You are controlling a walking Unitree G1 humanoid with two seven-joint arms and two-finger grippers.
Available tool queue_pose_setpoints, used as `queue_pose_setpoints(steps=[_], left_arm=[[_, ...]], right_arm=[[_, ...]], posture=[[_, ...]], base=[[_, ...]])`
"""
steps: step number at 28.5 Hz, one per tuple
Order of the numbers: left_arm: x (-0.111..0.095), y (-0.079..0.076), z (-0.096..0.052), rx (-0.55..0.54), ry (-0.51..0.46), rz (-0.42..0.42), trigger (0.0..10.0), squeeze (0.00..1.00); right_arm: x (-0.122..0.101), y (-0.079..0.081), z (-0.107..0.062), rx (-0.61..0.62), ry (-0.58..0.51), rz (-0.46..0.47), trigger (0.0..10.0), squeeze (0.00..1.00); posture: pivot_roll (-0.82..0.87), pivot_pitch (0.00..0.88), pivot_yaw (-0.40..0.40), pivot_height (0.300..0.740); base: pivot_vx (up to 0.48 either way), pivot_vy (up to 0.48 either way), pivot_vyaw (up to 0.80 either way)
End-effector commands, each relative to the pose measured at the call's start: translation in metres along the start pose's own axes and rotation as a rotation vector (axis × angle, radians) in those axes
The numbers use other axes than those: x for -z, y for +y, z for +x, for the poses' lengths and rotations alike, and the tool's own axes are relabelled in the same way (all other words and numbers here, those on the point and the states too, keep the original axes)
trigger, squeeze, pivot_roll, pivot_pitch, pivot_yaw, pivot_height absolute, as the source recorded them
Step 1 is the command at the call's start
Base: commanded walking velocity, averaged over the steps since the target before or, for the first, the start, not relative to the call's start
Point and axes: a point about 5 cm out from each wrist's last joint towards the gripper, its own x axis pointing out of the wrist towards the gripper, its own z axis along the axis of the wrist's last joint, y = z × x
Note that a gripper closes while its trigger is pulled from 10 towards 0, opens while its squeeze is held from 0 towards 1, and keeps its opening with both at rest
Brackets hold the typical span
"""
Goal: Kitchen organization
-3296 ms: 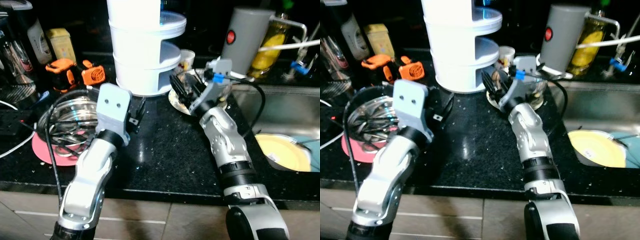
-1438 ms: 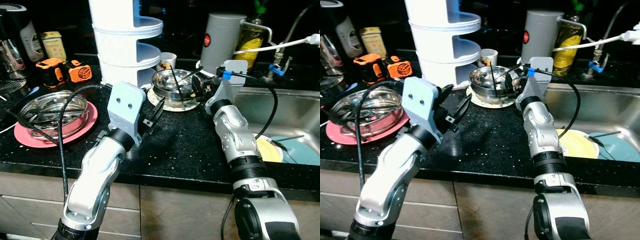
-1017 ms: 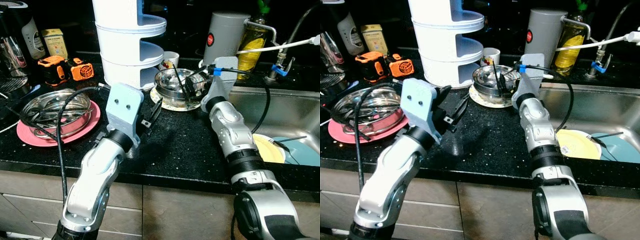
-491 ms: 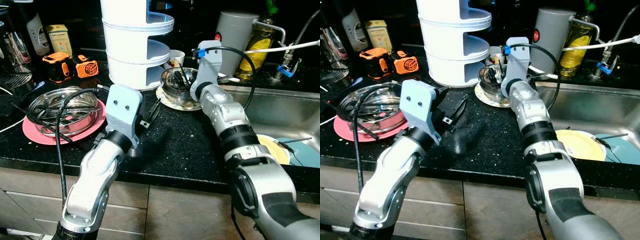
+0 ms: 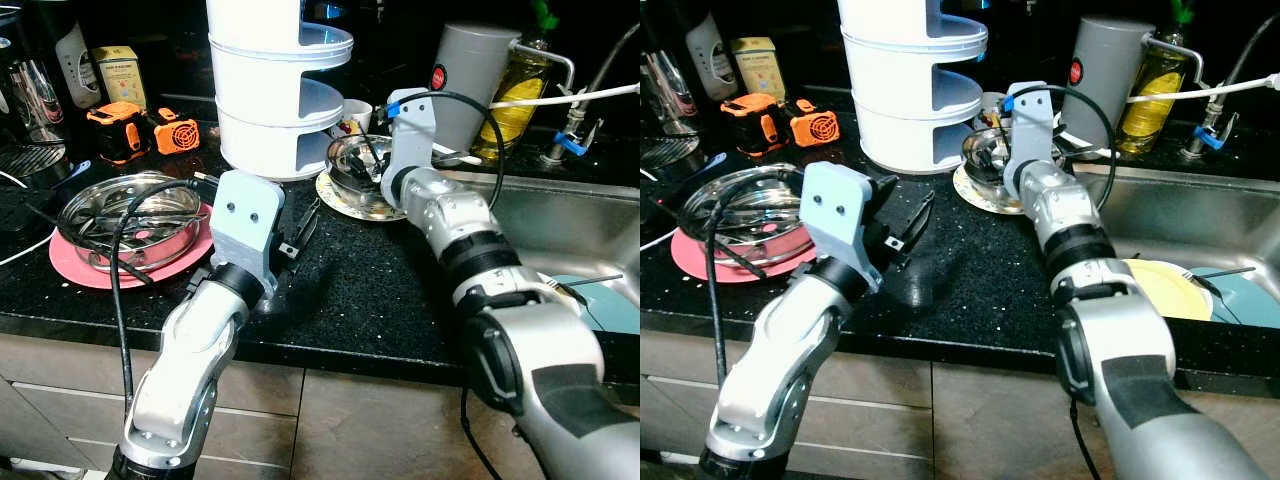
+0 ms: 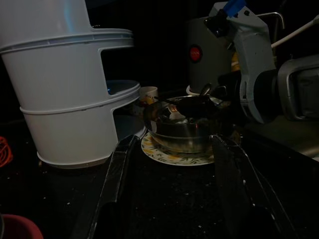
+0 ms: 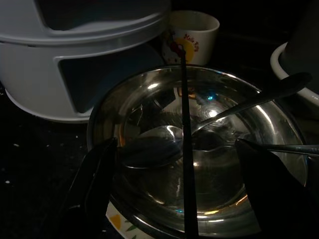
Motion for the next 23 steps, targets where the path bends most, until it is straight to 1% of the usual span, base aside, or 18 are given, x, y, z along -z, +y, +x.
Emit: queue_pose_setpoints(steps=[1,5,8,10,14,16,20,23], left_arm=[[-0.001,-0.001,-0.003,-0.003,0.009,0.010,10.0,0.00],[-0.001,0.002,-0.006,-0.016,0.013,0.014,10.0,0.00],[-0.001,0.001,-0.006,-0.018,0.014,0.015,10.0,0.00],[-0.002,0.001,-0.007,-0.020,0.015,0.015,10.0,0.00],[-0.002,0.001,-0.007,-0.021,0.017,0.015,10.0,0.00],[-0.001,0.000,-0.008,-0.023,0.020,0.013,10.0,0.00],[-0.001,-0.001,-0.007,-0.023,0.020,0.011,10.0,0.00],[-0.001,-0.001,-0.007,-0.022,0.022,0.010,10.0,0.00]], right_arm=[[-0.007,-0.004,0.000,0.001,-0.007,0.020,10.0,0.00],[-0.019,-0.004,-0.001,-0.008,-0.010,0.034,10.0,0.00],[-0.019,-0.003,-0.001,-0.013,-0.001,0.027,10.0,0.00],[-0.019,0.001,0.000,-0.027,0.031,-0.005,10.0,0.00],[-0.017,0.003,0.000,-0.034,0.056,-0.024,10.0,0.00],[-0.018,0.006,0.000,-0.045,0.089,-0.034,10.0,0.00],[-0.019,0.007,0.000,-0.046,0.094,-0.040,10.0,0.00],[-0.018,0.009,0.000,-0.068,0.111,-0.020,10.0,0.00]], posture=[[0.06,0.000,-0.108,0.740],[0.07,0.000,-0.118,0.740],[0.07,0.000,-0.121,0.740],[0.08,0.000,-0.126,0.740],[0.08,0.000,-0.127,0.740],[0.07,0.000,-0.132,0.740],[0.07,0.000,-0.134,0.740],[0.07,0.000,-0.138,0.740]], base=[[0.000,0.000,0.00],[0.000,0.000,0.00],[0.000,0.000,0.00],[0.000,0.000,0.00],[0.000,0.000,0.00],[0.000,0.000,0.00],[0.000,0.000,0.00],[0.000,0.000,0.00]])
